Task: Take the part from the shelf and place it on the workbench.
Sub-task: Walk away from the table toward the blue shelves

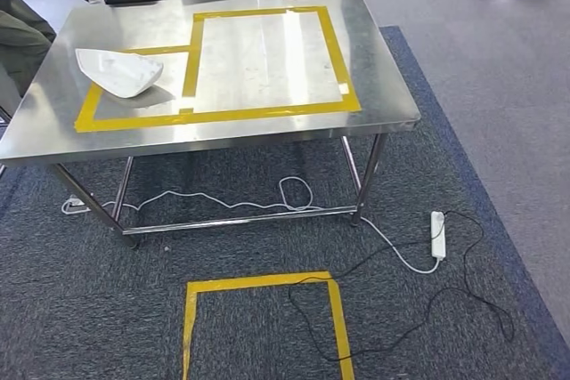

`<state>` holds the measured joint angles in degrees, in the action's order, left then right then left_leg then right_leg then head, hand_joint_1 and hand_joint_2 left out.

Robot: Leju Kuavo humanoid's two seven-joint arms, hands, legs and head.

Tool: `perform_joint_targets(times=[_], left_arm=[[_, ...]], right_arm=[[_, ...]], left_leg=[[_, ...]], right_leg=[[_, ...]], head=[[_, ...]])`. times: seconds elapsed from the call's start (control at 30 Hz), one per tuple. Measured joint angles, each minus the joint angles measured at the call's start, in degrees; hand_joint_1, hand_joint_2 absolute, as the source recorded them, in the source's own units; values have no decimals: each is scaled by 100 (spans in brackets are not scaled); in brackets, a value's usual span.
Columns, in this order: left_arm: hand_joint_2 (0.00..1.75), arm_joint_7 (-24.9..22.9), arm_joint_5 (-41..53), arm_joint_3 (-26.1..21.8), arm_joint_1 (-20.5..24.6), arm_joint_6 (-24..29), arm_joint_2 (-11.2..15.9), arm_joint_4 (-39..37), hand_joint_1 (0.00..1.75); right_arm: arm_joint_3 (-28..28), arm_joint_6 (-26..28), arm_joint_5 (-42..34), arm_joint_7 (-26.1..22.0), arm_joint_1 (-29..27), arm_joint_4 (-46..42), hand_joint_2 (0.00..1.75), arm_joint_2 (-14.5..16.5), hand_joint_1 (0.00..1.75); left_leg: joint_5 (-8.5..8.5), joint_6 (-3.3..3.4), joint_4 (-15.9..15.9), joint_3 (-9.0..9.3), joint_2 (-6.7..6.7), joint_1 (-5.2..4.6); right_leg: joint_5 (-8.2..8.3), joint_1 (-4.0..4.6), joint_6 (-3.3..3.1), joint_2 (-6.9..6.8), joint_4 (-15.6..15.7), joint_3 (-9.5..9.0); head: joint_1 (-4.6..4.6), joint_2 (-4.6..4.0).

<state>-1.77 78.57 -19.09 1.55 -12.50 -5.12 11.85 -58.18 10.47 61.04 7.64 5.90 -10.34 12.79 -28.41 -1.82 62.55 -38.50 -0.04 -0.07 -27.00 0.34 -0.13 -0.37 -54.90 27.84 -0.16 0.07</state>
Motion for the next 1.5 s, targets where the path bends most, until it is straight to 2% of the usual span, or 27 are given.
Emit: perform_joint_targets(times=[0.03,0.07,0.13,0.2,0.27,0.33,0.4,0.43,0.53,0.57,0.6,0.63,0.7,0.77,0.8,0.83,0.9,0.97,1.03,1.1,1.17,1.23,1.3,1.33,1.4,1.43,1.5], left_arm=[[0,70,-11,-5,3,68,14,0,0],[0,126,-31,-13,6,140,26,0,0],[0,176,-84,-51,3,242,38,0,0],[0,134,-168,-121,1,243,36,0,0],[0,12,-281,-221,12,214,15,0,0],[0,-91,-374,-336,19,200,-9,-1,0],[0,-164,-327,-418,5,114,-26,-15,0],[0,-205,-226,-432,-4,45,-26,-23,0],[0,-254,195,-362,-10,-84,-21,-31,0],[0,-241,289,-319,-11,-89,-29,-31,0],[0,-230,343,-281,-10,-85,-42,-31,0],[0,-222,357,-256,-9,-78,-54,-31,0],[0,-220,282,-246,-4,-76,-67,-31,0],[0,-216,186,-253,2,-83,-68,-31,0],[0,-209,135,-258,5,-84,-68,-31,0],[0,-196,36,-280,8,-83,-68,-31,0],[0,-77,-395,-444,4,-22,-63,-31,0],[0,168,-769,-718,-18,109,-51,-31,0],[0,328,-718,-861,-26,196,-32,-31,0],[0,327,-442,-856,-25,261,-19,-31,0],[0,253,-186,-823,-30,381,-17,-31,0],[0,109,-109,-802,-29,487,-20,-31,0],[0,-66,-177,-804,-27,522,-29,-34,0],[0,-142,-219,-809,-26,517,-32,-37,0],[0,-242,-294,-825,-25,491,-34,-39,0],[0,-272,-326,-836,-24,483,-29,-39,0],[0,-302,-369,-865,-28,495,-17,-39,0]], right_arm=[[-25,-171,-43,-101,1,0,0,0,0],[-46,-342,-76,-196,1,0,0,0,0],[-80,-579,-131,-309,-1,0,0,4,0],[-137,-671,-174,-308,-2,0,0,14,0],[-182,-704,-161,-274,3,-1,0,19,0],[-198,-660,-154,-288,7,-2,0,17,0],[-248,-596,-232,-305,-7,-2,0,16,0],[-289,-593,-287,-288,-20,-2,0,16,0],[-409,-669,-397,-236,-33,-2,0,15,0],[-436,-682,-401,-228,-26,-2,0,15,0],[-458,-680,-391,-218,-19,-2,0,15,0],[-472,-665,-377,-209,-16,-2,0,15,0],[-487,-629,-354,-190,-10,-2,0,15,0],[-507,-608,-356,-176,15,-2,0,15,0],[-520,-607,-373,-165,27,-2,0,15,0],[-542,-630,-410,-144,34,-2,0,15,0],[-623,-800,-556,-70,31,-2,0,17,0],[-740,-1105,-735,8,25,-2,0,27,0],[-846,-1360,-845,56,16,-2,0,52,0],[-916,-1462,-862,99,8,-2,0,81,0],[-945,-1449,-811,124,-3,-2,0,99,0],[-954,-1392,-748,128,-3,-2,0,111,0],[-956,-1321,-712,126,16,-2,0,116,0],[-956,-1293,-702,124,19,-2,0,116,0],[-960,-1257,-698,114,2,-2,0,113,0],[-964,-1246,-699,108,-11,-2,0,111,0],[-982,-1229,-701,98,-12,-2,0,107,0]], left_leg=[[-273,-21,396,-95,0,4],[-395,-37,736,-150,0,6],[-216,-52,973,-35,0,14],[71,-60,477,459,0,37],[23,-38,-343,1052,-6,59],[-91,41,-737,1255,-13,49],[-35,149,-729,1158,3,40],[18,199,-723,1106,12,40],[214,289,-720,888,23,30],[286,295,-717,796,23,20],[358,296,-715,701,23,9],[426,292,-712,612,23,0],[552,274,-709,469,20,-12],[668,234,-705,380,17,-24],[725,208,-709,360,18,-23],[778,178,-718,341,21,-19],[836,112,-730,304,19,-7],[568,46,-519,195,9,-1],[21,-2,119,-20,4,13],[-262,-36,780,-189,4,22],[-102,-53,727,-3,-3,34],[161,-69,-22,534,-123,68],[217,-57,-598,899,-297,101],[182,-29,-687,944,-338,102],[179,64,-701,917,-242,100],[190,114,-704,908,-190,100],[219,197,-715,883,-69,98]], right_leg=[[81,1,-10,0,-6,93],[157,2,-6,-1,-14,188],[297,1,18,-3,-45,390],[410,-2,61,-2,-103,576],[493,22,112,-2,-190,717],[595,40,156,-3,-234,811],[604,15,214,5,-263,883],[461,2,248,10,-367,937],[-368,-14,315,16,-1326,1216],[-540,-14,319,16,-1693,1282],[-574,-12,313,16,-1928,1277],[-482,-9,299,17,-1968,1172],[-162,2,250,20,-1429,647],[-144,24,207,26,-512,-20],[-199,39,195,31,-203,-207],[-250,53,188,33,-33,-279],[-189,54,139,31,0,-187],[-90,28,56,28,24,-96],[16,17,12,44,25,-5],[120,15,18,87,15,107],[206,4,51,168,-4,231],[252,-10,98,267,-51,335],[285,-4,154,370,-127,431],[308,1,187,422,-150,474],[340,-8,246,486,-179,527],[298,-10,274,432,-233,569],[9,-16,334,231,-694,796]], head=[[-7,0],[-6,0],[-7,0],[-9,0],[-9,1],[-9,1],[-10,1],[-2,1],[36,0],[40,0],[42,0],[42,0],[41,0],[37,1],[39,1],[44,1],[59,1],[47,0],[35,0],[36,0],[36,0],[35,0],[37,0],[39,0],[40,0],[56,0],[92,0]])
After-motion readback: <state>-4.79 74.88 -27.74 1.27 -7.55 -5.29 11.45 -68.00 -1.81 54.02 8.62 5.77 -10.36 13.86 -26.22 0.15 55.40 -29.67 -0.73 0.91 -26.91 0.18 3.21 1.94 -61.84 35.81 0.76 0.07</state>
